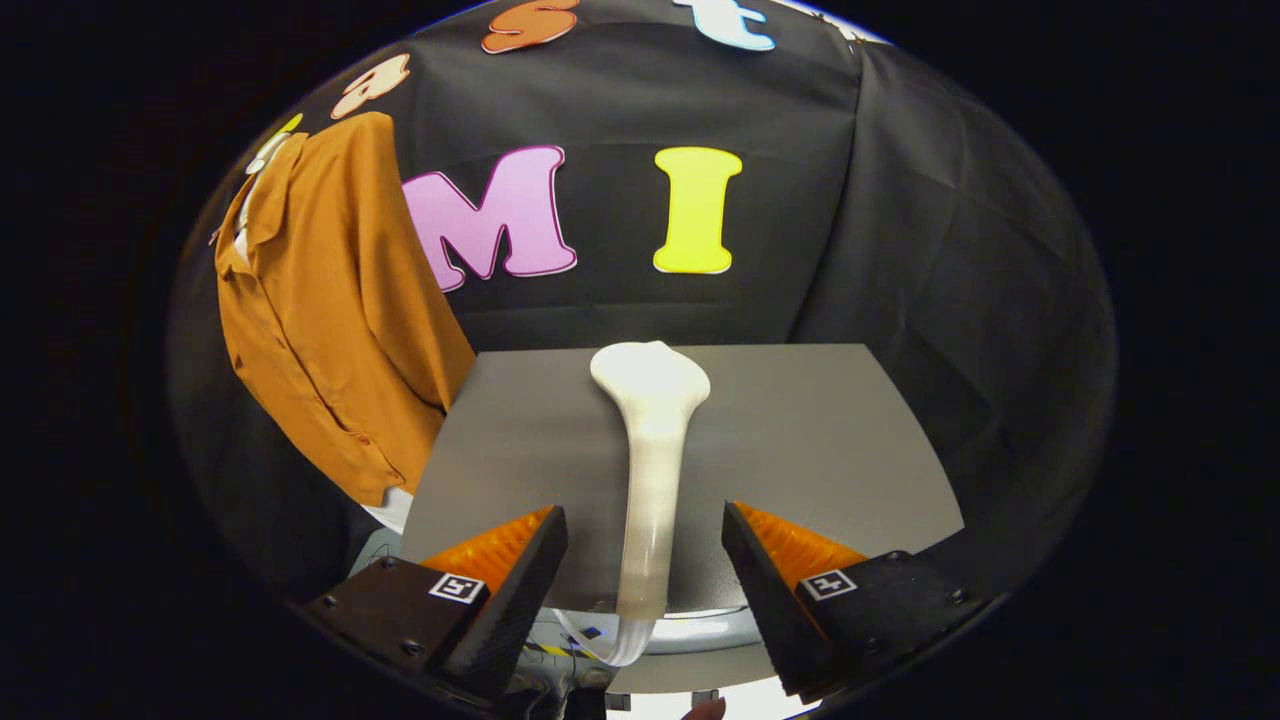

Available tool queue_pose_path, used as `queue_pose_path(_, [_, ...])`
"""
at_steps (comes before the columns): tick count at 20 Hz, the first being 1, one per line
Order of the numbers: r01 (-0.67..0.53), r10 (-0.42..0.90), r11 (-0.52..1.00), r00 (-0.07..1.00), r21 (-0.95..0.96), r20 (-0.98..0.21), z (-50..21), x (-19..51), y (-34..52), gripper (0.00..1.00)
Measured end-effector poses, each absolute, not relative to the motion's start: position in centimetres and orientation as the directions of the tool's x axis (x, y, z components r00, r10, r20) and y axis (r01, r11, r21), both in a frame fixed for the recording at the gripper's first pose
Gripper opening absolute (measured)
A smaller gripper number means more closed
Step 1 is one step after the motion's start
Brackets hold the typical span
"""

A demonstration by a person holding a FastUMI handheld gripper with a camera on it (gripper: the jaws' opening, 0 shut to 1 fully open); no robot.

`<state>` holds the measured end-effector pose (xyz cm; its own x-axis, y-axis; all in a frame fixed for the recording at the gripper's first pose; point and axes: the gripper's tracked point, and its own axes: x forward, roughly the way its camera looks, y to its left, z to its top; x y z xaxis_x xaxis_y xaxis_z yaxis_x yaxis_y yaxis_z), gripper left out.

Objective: Iron the clothes twice with a garment steamer, once on the left side and once on the right side.

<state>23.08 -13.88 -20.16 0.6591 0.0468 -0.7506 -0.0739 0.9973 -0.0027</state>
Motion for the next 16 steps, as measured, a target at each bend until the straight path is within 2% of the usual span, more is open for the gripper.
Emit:
queue_pose_path(6, [-0.119, 0.066, 0.993, 0.575, -0.003, -0.815, -24.6, 26.3, -13.8, 0.99])
queue_pose_path(7, [-0.113, 0.072, 0.994, 0.558, 0.011, -0.827, -25.2, 26.7, -13.8, 0.95])
queue_pose_path(8, [-0.100, 0.069, 0.995, 0.545, 0.017, -0.836, -26.0, 26.9, -13.8, 0.79])
queue_pose_path(10, [-0.089, 0.063, 0.996, 0.486, 0.023, -0.871, -28.0, 26.4, -14.0, 0.62])
queue_pose_path(12, [-0.093, 0.074, 0.995, 0.472, 0.034, -0.879, -27.8, 26.3, -13.8, 0.50])
queue_pose_path(13, [-0.070, 0.097, 0.995, 0.482, 0.072, -0.871, -27.5, 26.0, -13.3, 0.49])
queue_pose_path(14, [-0.068, 0.103, 0.994, 0.501, 0.080, -0.859, -27.6, 26.2, -13.2, 0.35])
queue_pose_path(15, [-0.046, 0.090, 0.996, 0.521, 0.077, -0.849, -27.1, 26.5, -13.5, 0.34])
queue_pose_path(16, [-0.042, 0.081, 0.997, 0.547, 0.069, -0.833, -26.6, 26.3, -13.7, 0.27])
